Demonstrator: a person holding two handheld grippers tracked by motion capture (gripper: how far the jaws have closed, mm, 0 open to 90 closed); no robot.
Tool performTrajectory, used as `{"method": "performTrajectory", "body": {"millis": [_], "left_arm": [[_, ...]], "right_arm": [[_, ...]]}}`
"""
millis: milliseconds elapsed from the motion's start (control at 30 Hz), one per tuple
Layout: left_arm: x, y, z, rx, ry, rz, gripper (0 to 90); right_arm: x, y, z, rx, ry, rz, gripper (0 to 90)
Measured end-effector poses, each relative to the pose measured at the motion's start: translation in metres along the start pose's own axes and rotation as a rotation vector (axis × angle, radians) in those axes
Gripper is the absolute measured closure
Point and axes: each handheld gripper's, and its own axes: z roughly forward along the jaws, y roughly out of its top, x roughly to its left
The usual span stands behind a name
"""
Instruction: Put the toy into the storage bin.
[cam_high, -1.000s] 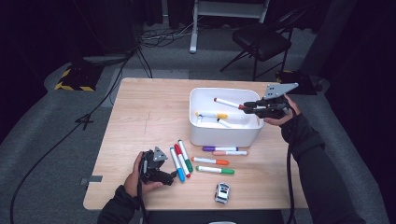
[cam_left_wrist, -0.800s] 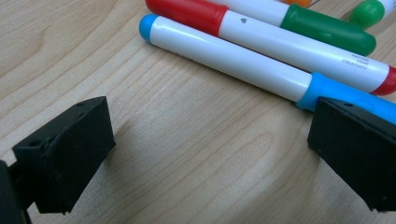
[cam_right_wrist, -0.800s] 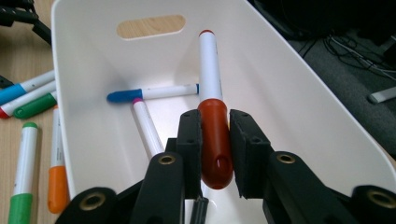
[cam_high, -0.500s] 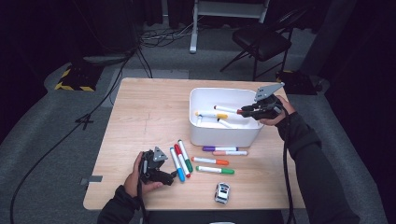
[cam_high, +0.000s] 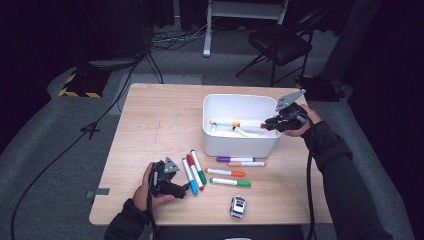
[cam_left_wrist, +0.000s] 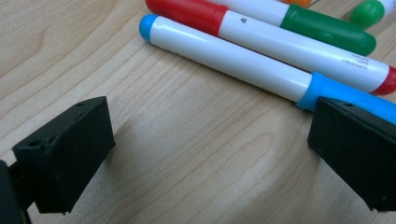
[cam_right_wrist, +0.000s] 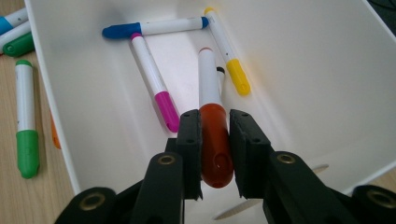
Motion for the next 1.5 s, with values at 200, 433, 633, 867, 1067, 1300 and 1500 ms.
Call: {"method": "performTrajectory", "body": {"millis": [200,433,633,867,1067,1300,1500], "left_arm": [[0.000,0.000,0.000,-0.001,0.000,0.000,0.6],[0.000,0.000,0.000,0.000,0.000,0.000,0.6],[0.000,0.000,0.000,0.000,0.000,0.000,0.6],[0.000,0.000,0.000,-0.001,0.001,0.000,0.6],[0.000,0.000,0.000,0.000,0.000,0.000,0.6],[0.000,0.000,0.000,-0.001,0.000,0.000,0.6],[0.000,0.000,0.000,-0.001,0.000,0.000,0.6]], "right_arm": [[0.000,-0.004,-0.003,0.028,-0.006,0.006,75.1],[-0.001,-0.006,-0.009,0.009,-0.025,0.020,69.1],[0.003,-0.006,-0.019,-0.090,-0.046,0.034,63.8],[0.014,-0.011,-0.034,-0.233,-0.059,0.054,55.4],[0.032,-0.023,-0.052,-0.357,-0.079,0.058,49.8],[0.059,-0.042,-0.062,-0.407,-0.079,0.009,43.2],[0.082,-0.060,-0.058,-0.423,-0.081,0.007,37.9]]}}
